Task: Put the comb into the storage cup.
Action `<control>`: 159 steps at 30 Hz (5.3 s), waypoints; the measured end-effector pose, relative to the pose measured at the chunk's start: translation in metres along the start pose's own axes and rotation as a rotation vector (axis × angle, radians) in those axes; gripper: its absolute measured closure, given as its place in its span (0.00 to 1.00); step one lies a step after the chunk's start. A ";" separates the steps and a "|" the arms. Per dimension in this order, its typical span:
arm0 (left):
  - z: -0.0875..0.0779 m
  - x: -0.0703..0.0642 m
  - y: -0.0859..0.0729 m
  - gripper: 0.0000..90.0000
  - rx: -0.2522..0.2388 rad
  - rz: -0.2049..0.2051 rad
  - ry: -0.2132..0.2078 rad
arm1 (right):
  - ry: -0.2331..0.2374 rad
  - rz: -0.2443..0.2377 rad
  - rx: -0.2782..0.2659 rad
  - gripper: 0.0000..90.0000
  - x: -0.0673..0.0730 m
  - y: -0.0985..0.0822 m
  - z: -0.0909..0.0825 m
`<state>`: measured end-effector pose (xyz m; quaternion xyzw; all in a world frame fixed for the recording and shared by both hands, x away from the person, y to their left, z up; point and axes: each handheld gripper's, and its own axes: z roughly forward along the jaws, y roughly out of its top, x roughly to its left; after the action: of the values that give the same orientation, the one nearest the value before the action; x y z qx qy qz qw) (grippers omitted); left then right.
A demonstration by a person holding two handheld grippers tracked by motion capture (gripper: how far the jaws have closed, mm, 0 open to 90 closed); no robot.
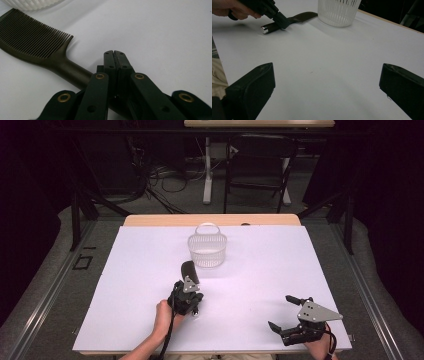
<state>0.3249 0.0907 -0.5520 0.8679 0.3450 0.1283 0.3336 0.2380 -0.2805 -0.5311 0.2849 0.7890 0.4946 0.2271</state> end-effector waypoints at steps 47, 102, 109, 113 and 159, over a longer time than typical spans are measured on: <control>-0.029 0.060 -0.025 0.96 0.127 -0.052 0.157 | -0.004 0.000 0.003 0.00 -0.001 0.000 0.000; -0.052 0.091 -0.005 0.01 0.207 -0.010 0.134 | 0.015 0.004 0.018 0.00 -0.004 -0.001 0.004; -0.046 0.097 -0.004 0.00 0.217 -0.005 0.147 | 0.020 0.004 0.017 0.00 -0.003 -0.001 0.005; -0.043 0.098 -0.003 0.10 0.234 0.010 0.148 | 0.024 0.001 0.023 0.00 -0.004 -0.001 0.005; -0.035 0.116 0.000 0.80 0.332 -0.061 0.026 | 0.020 0.000 0.021 0.00 -0.005 -0.001 0.003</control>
<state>0.3939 0.1874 -0.5272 0.8984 0.3920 0.0707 0.1850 0.2428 -0.2822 -0.5328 0.2823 0.7966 0.4890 0.2161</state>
